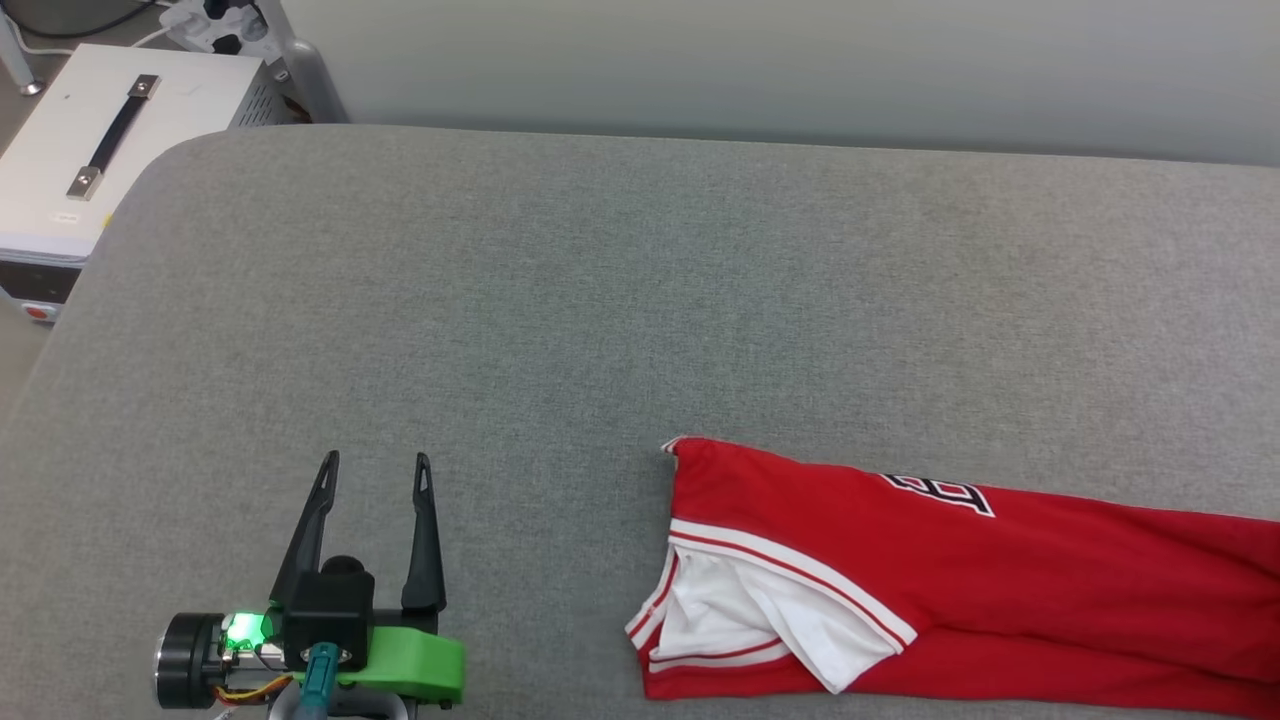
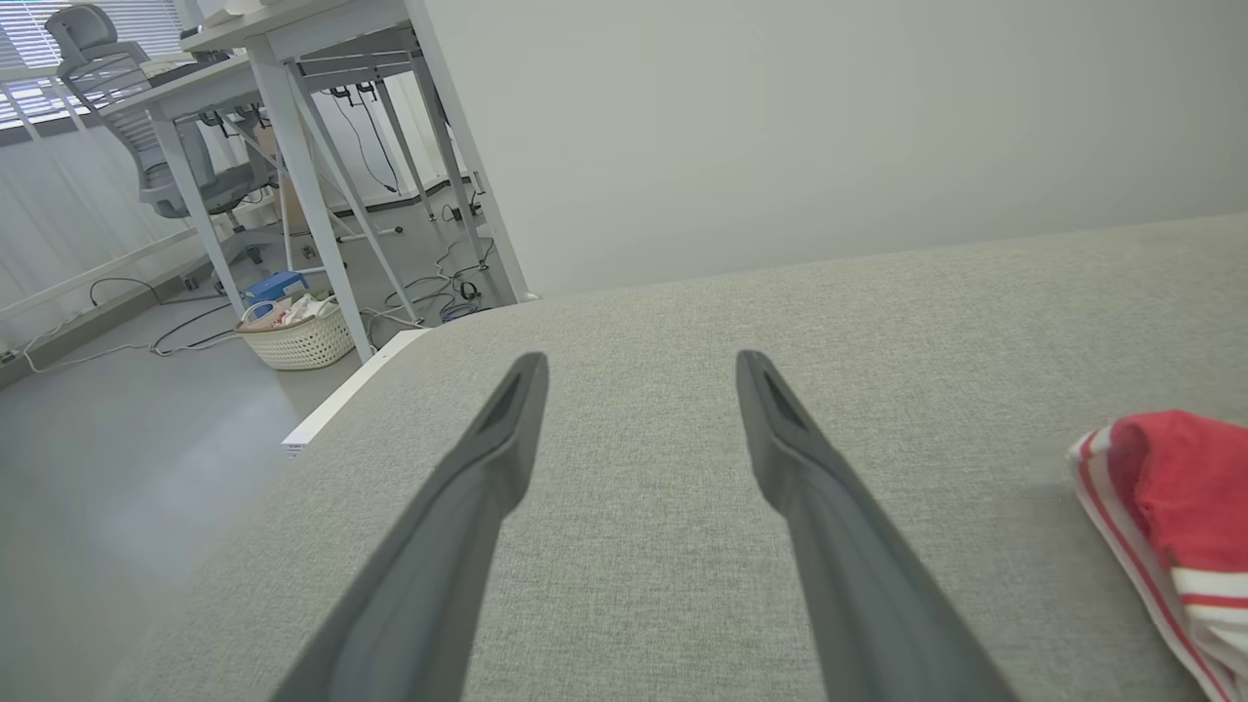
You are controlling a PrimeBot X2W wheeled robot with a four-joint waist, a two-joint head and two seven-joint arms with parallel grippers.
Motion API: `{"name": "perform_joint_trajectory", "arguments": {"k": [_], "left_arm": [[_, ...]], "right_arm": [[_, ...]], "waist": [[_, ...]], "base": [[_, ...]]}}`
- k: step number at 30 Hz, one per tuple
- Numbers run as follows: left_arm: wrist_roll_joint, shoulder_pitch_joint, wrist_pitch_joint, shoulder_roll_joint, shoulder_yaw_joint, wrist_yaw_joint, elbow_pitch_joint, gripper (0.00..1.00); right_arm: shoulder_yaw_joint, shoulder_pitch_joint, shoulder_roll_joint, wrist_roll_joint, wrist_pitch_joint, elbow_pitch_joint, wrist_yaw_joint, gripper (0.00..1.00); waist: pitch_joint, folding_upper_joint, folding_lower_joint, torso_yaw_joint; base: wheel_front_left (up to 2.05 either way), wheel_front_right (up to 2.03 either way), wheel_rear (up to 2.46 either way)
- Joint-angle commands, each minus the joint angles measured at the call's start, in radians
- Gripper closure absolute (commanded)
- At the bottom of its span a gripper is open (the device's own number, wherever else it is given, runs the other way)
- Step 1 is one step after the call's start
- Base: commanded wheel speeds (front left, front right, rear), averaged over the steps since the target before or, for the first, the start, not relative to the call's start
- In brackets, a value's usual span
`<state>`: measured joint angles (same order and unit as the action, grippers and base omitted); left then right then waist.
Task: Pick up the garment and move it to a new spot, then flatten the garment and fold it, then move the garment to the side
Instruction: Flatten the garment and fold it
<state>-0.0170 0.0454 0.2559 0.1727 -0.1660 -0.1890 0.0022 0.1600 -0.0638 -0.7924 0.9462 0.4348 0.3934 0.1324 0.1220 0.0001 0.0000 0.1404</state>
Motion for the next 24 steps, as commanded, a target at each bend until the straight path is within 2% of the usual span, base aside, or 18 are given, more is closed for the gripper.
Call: {"name": "perform_joint_trajectory", "arguments": {"k": [1, 8, 16, 23, 24], "left_arm": [[0.009, 0.013, 0.006, -0.003, -0.002, 0.003, 0.003, 0.00], [0.010, 0.014, 0.006, -0.004, -0.004, 0.001, 0.006, 0.00], [0.010, 0.013, 0.006, -0.001, -0.004, 0.002, 0.007, 0.00], [0.012, -0.003, 0.006, -0.005, -0.017, 0.006, 0.016, 0.00], [0.014, -0.014, 0.006, -0.007, -0.024, 0.007, 0.017, 0.00]], "right_arm": [[-0.014, 0.007, -0.004, -0.007, 0.003, 0.007, -0.002, 1.00], [-0.040, 0.035, 0.007, 0.020, 0.034, -0.075, -0.002, 1.00], [-0.051, 0.067, 0.041, 0.105, 0.126, -0.330, -0.002, 1.00], [0.009, 0.034, 0.108, 0.103, 0.210, -0.493, -0.002, 1.00], [0.071, -0.020, 0.158, 0.082, 0.246, -0.542, -0.002, 1.00]], "waist": [[-0.002, -0.0001, 0.0000, -0.009], [-0.005, -0.0001, 0.0000, -0.030], [-0.006, -0.0001, 0.0000, -0.041], [0.001, -0.0001, 0.0000, -0.022], [0.012, -0.0001, 0.0000, -0.007]], "base": [[0.00, 0.00, 0.00], [0.00, 0.00, 0.00], [0.00, 0.00, 0.00], [0.00, 0.00, 0.00], [0.00, 0.00, 0.00]]}}
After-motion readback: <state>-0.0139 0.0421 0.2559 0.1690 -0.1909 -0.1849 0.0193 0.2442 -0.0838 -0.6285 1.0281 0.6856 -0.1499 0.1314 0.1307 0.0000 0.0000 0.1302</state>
